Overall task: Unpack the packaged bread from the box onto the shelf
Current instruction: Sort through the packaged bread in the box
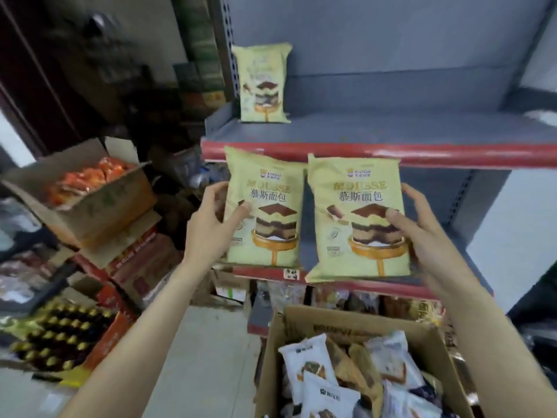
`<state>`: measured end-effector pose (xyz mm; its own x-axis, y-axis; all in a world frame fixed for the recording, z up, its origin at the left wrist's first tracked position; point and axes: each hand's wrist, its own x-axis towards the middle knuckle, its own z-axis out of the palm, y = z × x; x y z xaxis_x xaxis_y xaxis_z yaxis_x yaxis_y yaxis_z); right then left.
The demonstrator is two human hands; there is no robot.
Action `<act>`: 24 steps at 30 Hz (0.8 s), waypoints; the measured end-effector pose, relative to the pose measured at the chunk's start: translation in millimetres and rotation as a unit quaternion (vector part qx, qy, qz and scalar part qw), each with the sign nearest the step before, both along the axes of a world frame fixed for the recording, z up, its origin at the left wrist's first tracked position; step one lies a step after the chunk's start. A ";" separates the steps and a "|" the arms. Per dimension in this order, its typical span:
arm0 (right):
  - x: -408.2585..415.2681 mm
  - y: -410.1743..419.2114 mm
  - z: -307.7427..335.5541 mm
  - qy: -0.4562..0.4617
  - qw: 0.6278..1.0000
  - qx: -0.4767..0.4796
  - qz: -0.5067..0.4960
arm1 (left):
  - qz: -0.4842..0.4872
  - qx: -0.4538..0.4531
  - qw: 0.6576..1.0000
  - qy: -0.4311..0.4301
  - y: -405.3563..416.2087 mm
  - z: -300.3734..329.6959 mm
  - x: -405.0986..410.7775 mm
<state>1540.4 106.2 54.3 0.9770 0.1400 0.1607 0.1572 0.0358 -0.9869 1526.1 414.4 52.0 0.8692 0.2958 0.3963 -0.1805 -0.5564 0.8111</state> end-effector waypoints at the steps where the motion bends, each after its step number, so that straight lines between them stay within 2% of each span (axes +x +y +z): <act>1: 5.5 7.6 16.1 -0.010 0.999 0.035 0.010 | -0.005 -0.006 1.000 -0.022 5.1 19.5 8.9; 4: 28.0 32.4 56.5 -0.030 0.992 0.121 0.011 | -0.018 -0.022 0.997 -0.073 20.9 76.7 44.1; 7: 61.1 57.0 84.9 -0.058 0.986 0.157 -0.003 | -0.041 0.023 0.994 -0.102 32.3 121.9 88.3; 10: 98.4 79.4 105.8 -0.076 0.984 0.161 -0.029 | -0.078 0.057 0.993 -0.074 45.8 147.1 141.7; 15: 155.2 108.1 127.7 -0.095 0.984 0.134 -0.071 | -0.170 0.002 0.985 -0.024 56.7 171.9 216.8; 18: 177.3 121.2 134.7 -0.105 0.983 0.115 -0.095 | -0.227 0.027 0.973 0.036 69.2 171.9 253.6; 21: 195.3 132.8 135.7 -0.123 0.984 0.082 -0.100 | -0.198 0.062 0.975 0.080 89.6 163.1 279.8; 24: 210.0 149.7 135.1 -0.133 0.989 0.020 -0.068 | -0.158 0.012 0.984 0.085 106.6 157.0 292.0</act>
